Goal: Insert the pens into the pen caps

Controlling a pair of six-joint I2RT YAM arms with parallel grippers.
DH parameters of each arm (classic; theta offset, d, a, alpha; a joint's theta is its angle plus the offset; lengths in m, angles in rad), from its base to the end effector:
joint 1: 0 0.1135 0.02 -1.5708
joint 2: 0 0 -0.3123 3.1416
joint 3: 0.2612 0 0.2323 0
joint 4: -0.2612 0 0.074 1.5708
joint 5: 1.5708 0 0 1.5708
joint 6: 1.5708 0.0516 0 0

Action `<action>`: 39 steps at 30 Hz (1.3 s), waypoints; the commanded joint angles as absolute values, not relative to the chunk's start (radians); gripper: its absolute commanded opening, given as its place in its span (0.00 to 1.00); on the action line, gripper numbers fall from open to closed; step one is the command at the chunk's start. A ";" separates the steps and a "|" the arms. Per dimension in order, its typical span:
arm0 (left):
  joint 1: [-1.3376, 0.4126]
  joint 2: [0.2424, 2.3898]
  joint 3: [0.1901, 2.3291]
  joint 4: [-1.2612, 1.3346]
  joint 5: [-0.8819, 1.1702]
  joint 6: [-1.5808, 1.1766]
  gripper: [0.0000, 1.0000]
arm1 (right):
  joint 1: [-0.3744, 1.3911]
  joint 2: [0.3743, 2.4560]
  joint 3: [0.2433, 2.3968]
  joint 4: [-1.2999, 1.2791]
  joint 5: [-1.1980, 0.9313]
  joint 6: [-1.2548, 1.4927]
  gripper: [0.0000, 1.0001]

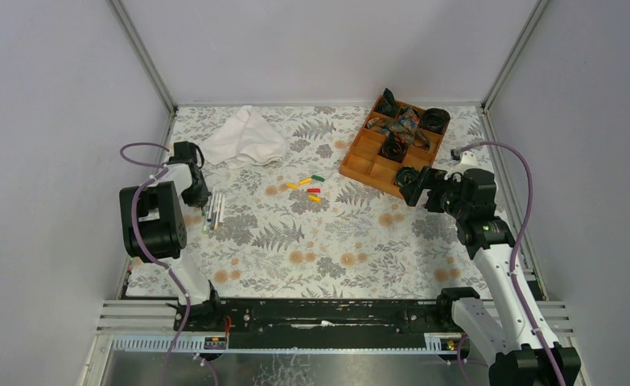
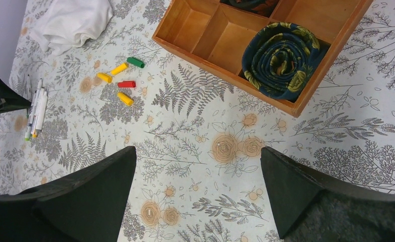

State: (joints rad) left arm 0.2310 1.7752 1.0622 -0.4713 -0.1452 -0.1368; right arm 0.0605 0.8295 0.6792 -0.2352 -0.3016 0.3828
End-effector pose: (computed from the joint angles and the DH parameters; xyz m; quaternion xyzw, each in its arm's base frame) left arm 0.3288 0.0850 0.2020 -0.1927 0.9597 0.0801 0.1880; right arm 0.1530 0.0246 0.3232 0.0488 0.8229 0.2430 0.5113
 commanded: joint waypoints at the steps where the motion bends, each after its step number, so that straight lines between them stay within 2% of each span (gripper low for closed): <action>1: 0.237 1.764 1.049 -0.443 -0.165 -0.126 0.00 | 0.058 0.833 0.689 -0.201 -0.320 0.387 0.99; 10: 0.184 1.584 1.002 -0.415 -0.133 -0.147 0.00 | 0.058 0.855 0.710 -0.223 -0.334 0.387 0.99; 18: -0.020 1.368 0.977 -0.460 -0.081 -0.173 0.00 | 0.058 0.847 0.729 -0.307 -0.372 0.394 0.99; 21: -0.088 1.275 0.941 -0.468 0.032 -0.215 0.00 | 0.058 0.835 0.704 -0.306 -0.421 0.420 0.99; 24: -0.238 1.213 0.906 -0.462 0.152 -0.258 0.00 | 0.057 0.841 0.674 -0.283 -0.486 0.466 0.99; 30: -0.553 1.131 0.820 -0.333 0.268 -0.314 0.00 | 0.063 0.896 0.654 -0.238 -0.640 0.558 0.96; 39: -0.688 1.060 0.720 -0.170 0.474 -0.278 0.00 | 0.201 0.921 0.593 0.057 -0.746 0.809 1.00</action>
